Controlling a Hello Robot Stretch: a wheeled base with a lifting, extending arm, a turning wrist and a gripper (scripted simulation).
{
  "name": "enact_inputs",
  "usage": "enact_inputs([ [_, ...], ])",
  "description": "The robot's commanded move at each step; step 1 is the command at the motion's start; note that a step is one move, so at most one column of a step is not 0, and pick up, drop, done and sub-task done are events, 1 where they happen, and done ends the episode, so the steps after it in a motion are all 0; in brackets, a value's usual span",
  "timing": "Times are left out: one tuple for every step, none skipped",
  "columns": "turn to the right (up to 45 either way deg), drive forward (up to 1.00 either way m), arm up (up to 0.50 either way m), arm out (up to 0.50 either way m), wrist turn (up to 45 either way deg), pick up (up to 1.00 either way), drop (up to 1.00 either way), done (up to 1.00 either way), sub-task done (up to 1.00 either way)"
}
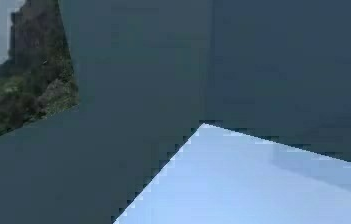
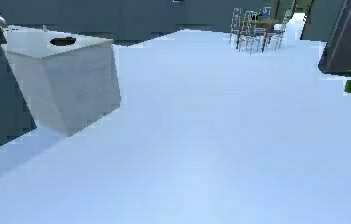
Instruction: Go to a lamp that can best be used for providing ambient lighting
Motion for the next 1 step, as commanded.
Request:
enact_inputs([
  [45.0,0.0,0.0,0.0,0.0,0.0,0.0,0.0,0.0],
])
